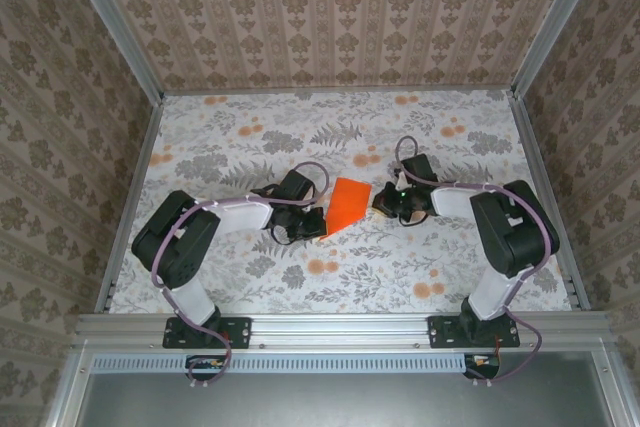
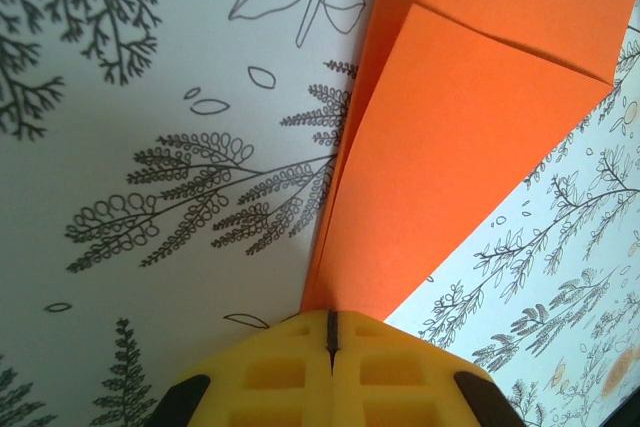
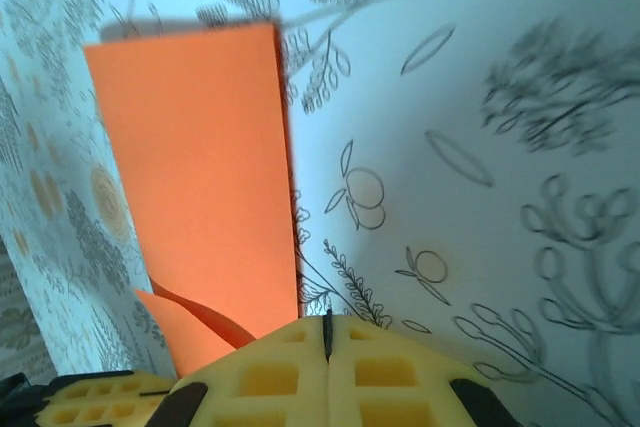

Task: Fold a paper plane with a square sheet of paper (pick it up from the middle)
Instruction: Third fold the triangle at the center of the table.

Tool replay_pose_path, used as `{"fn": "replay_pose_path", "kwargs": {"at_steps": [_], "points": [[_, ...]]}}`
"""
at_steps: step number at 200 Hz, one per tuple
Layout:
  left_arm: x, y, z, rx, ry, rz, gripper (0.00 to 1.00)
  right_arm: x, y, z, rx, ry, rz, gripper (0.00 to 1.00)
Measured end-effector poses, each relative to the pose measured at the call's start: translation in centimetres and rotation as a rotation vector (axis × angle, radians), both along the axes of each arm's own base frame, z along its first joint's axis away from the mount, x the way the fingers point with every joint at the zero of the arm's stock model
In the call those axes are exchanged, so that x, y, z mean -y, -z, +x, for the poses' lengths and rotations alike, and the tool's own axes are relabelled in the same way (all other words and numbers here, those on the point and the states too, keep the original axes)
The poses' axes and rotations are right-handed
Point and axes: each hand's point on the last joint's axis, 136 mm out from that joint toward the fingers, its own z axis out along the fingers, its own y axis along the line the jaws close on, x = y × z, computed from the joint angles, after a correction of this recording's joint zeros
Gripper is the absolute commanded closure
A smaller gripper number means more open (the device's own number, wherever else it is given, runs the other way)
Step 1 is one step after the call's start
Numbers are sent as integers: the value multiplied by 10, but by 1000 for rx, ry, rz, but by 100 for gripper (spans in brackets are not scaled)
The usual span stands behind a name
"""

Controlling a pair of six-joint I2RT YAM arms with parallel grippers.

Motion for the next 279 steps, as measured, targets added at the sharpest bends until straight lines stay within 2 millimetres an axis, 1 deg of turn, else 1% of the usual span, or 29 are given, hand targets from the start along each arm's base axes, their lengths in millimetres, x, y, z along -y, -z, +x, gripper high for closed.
{"fn": "replay_pose_path", "kwargs": {"at_steps": [13,25,44,70,84,95,115,125,174,207,234,279], "points": [[0,-2,0,1,7,5,100,-2,-12,1,31,-5,5,100],[1,-3,-1,-1,14,12,100,-8,-24,0,61,-21,14,100],[5,-7,-1,4,25,13,100,-27,-32,-6,79,-69,26,100],[13,-17,4,23,33,-4,100,-63,-27,-19,55,-144,55,100],[14,-18,6,31,32,-6,100,-79,-20,-22,32,-172,76,100],[14,-18,6,33,30,-4,100,-86,-10,-25,5,-177,84,100],[15,-19,8,41,29,-11,100,-87,6,-28,-46,-170,85,100],[15,-20,8,43,28,-14,100,-87,11,-29,-61,-167,84,100],[10,-11,1,19,20,2,100,-87,11,-28,-65,-163,88,100],[8,-9,0,9,14,5,100,-87,12,-27,-68,-163,88,100],[4,-1,-4,-14,5,20,100,-88,12,-26,-74,-163,85,100],[3,0,-4,-21,-3,15,100,-88,13,-26,-86,-162,78,100]]}}
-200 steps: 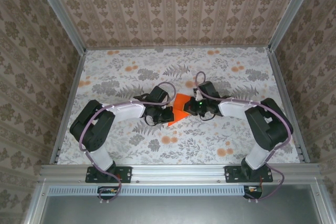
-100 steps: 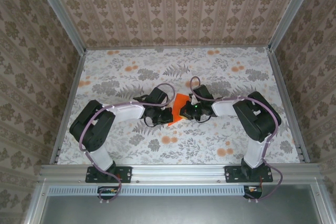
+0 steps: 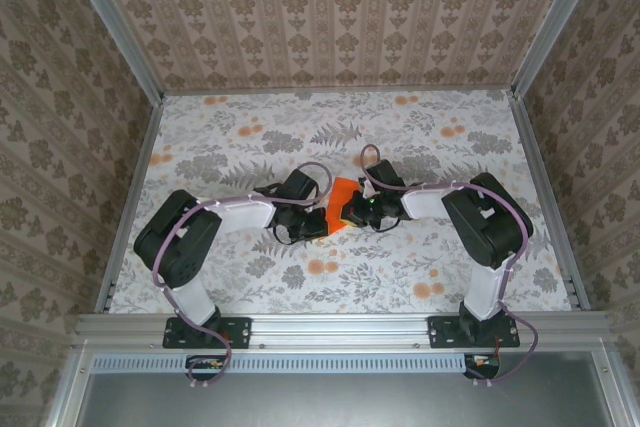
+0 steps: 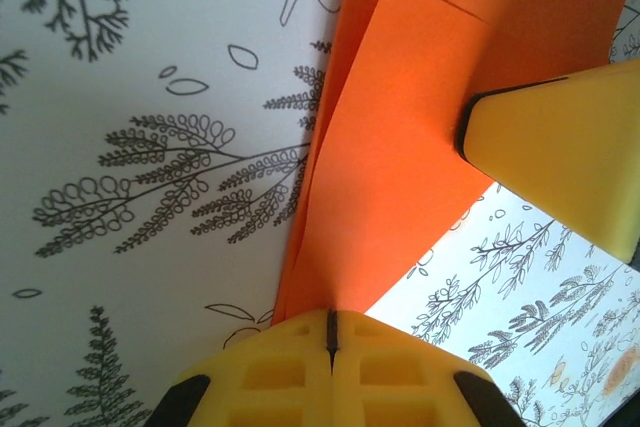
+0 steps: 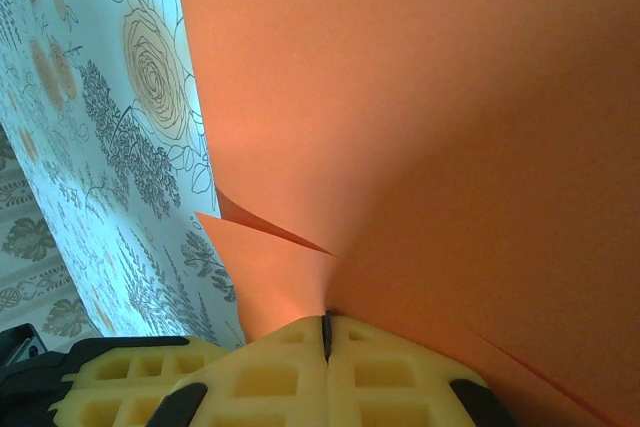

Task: Fold a paper plane with a square sheet of paper (pick it up from the middle)
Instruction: Third fold the triangle at the center of the table, then fourth fold the wing at the center of the table.

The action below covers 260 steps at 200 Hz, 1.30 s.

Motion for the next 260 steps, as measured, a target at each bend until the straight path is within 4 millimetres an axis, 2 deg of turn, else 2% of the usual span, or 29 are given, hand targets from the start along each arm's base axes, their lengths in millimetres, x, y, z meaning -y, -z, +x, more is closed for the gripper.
{"fn": "replay_pose_path", "kwargs": {"at_steps": [88,128,154,169,197,222,236,260], "points": [[-12,-1,-13,-5,0,-32,100,-1,0,0,-12,-9,6,100],[-16,-8,-20,-21,25,-13,98,-2,-1,0,-15,-14,0,100],[-9,-24,-10,24,37,-35,86,0,-3,0,-10,-23,-6,89],[-2,-35,0,60,41,-54,80,1,-11,1,6,-27,-2,82],[11,-54,20,132,40,-82,77,2,-45,7,84,-24,26,66],[20,-59,34,167,45,-86,77,15,-68,14,148,17,40,57],[23,-55,38,171,49,-75,78,28,-67,16,145,55,32,52],[23,-41,45,169,46,-36,83,49,-52,16,106,113,-1,48]]}}
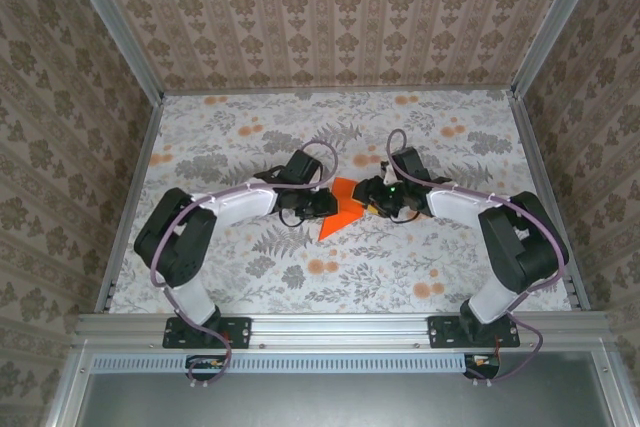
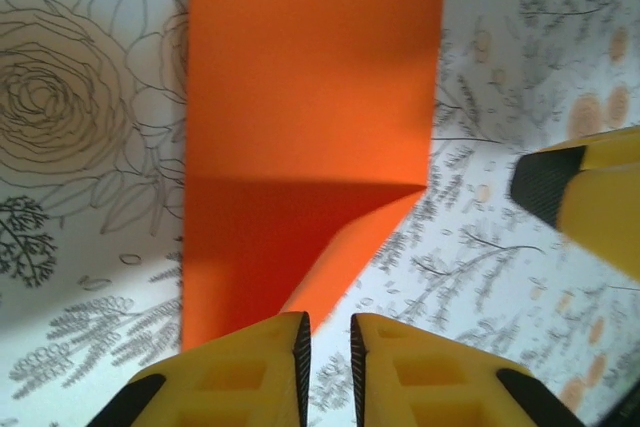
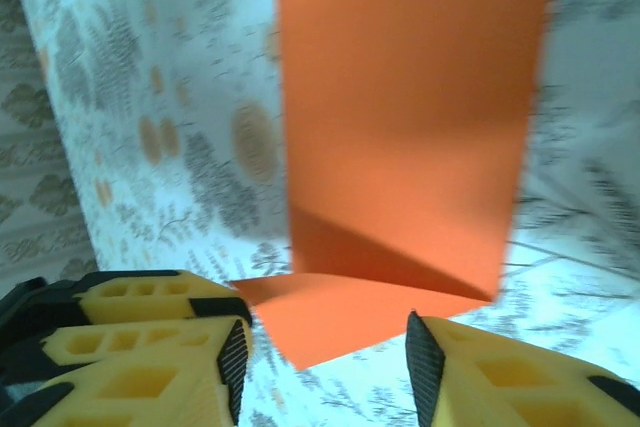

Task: Fold a paper plane with a square sheet of paper (pick it up from the middle)
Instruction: Fourth fold the wing at the center of the table.

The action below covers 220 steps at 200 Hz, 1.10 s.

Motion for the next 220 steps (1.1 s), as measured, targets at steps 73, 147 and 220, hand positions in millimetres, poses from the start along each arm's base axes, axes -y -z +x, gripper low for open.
{"fn": "replay_pose_path", "kwargs": {"at_steps": [73,147,220], "points": [[-16,28,7,3,-45,116,91,5,25,-7,-79,2,-23,48],[-20,38,8,-3,-56,150,93,0,35,-9,-119,-17,-11,53],[-20,39,8,-1,-57,150,93,-6,40,-9,-134,-36,5,59]]}}
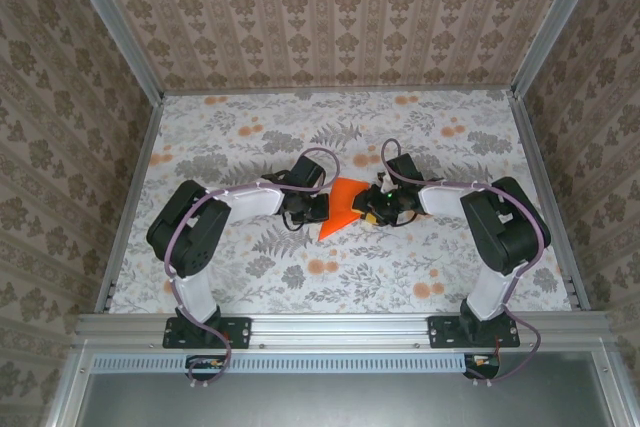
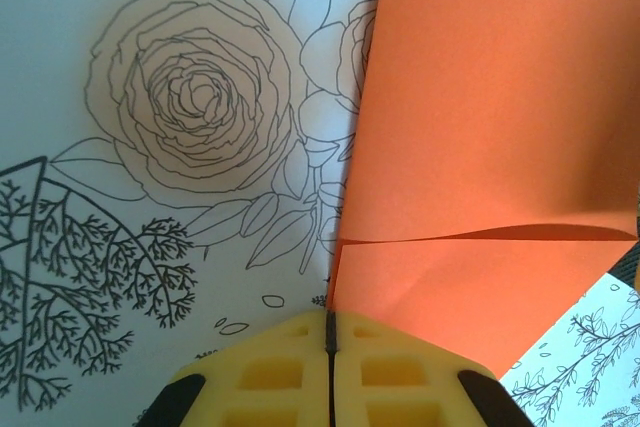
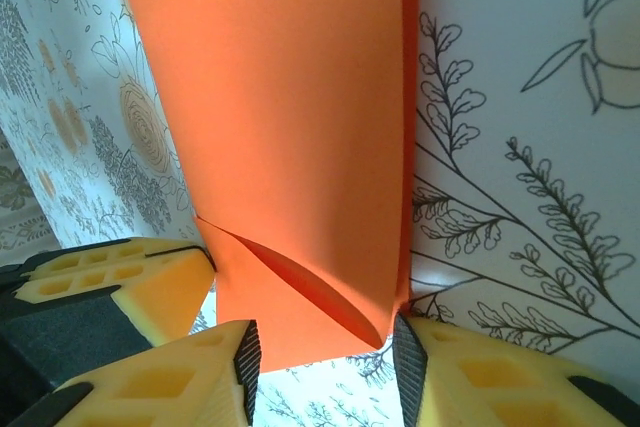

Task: Fold a paper plane with a square sheet of paper (pick it up from the middle)
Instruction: Fourth fold the wing at the center of the table.

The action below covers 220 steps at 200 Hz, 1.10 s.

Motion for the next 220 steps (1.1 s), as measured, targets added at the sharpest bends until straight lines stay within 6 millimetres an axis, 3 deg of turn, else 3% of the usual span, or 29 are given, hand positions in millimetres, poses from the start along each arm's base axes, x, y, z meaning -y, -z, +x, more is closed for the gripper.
{"fn": "replay_pose_path", "kwargs": {"at_steps": [80,142,166,220], "points": [[-1,0,1,0,-2,0,91,-19,-14,11,51,-34,123,72],[-5,-4,4,4,-16,-3,79,-28,-8,9,45,-61,149,81],[-8,-15,10,26,-30,-21,72,-28,-7,8,45,-62,148,89],[-7,-43,16,118,-15,-74,38,-18,2,2,-7,-32,82,98]]}}
